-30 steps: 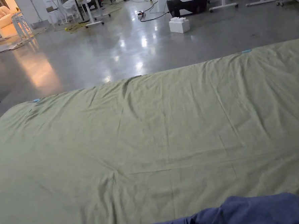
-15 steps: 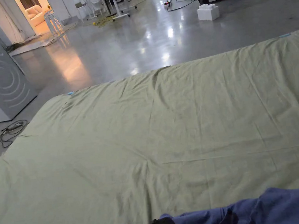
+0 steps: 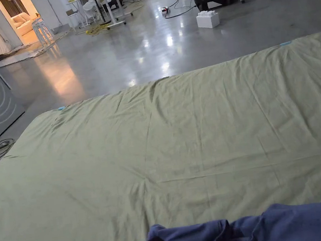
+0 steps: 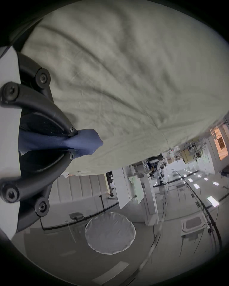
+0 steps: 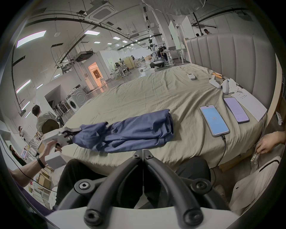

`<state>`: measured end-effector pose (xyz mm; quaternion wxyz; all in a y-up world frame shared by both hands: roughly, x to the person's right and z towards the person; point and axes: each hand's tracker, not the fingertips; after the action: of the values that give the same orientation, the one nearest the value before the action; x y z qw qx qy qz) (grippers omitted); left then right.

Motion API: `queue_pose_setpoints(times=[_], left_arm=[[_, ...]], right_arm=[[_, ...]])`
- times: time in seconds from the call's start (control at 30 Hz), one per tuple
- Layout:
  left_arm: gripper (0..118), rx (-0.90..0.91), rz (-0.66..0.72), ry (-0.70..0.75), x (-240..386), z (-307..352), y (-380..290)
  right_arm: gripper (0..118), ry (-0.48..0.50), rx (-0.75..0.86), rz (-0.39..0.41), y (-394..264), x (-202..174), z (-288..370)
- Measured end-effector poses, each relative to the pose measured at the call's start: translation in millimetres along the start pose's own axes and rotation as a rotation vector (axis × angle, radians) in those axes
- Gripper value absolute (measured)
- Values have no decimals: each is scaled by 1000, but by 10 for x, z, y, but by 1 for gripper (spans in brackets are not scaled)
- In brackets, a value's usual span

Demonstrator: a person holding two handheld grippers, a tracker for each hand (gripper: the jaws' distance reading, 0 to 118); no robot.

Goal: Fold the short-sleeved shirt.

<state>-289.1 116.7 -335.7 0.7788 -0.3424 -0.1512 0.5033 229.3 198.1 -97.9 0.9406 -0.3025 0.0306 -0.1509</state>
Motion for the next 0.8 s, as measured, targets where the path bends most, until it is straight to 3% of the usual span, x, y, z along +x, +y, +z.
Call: queue_pose_setpoints(times=[0.2,0.3,0.43,0.57,0.7,0.73,0.8], left_arm=[[13,82,-181,21,491,476,385],[13,76,-235,-31,801,358,240],[13,-64,-209,-152,1080,-336,-373],[13,-206,-381,-25,1239,-1246,-1164],[14,-257,-454,120,1273,-1823,-1649],[17,-259,-493,133,1252,-1862,-1695],[43,-330,-532,116,1242,-1989,-1760]], right_arm=[[1,11,4,-13,0,54,-19],[1,20,6,-27,-10,54,-45],[1,18,12,-28,8,11,-26],[1,-2,18,-22,-2,16,93],[1,-52,-16,-56,-111,138,173],[1,-59,-21,-58,-135,168,191],[1,-72,-36,-77,-176,248,201]])
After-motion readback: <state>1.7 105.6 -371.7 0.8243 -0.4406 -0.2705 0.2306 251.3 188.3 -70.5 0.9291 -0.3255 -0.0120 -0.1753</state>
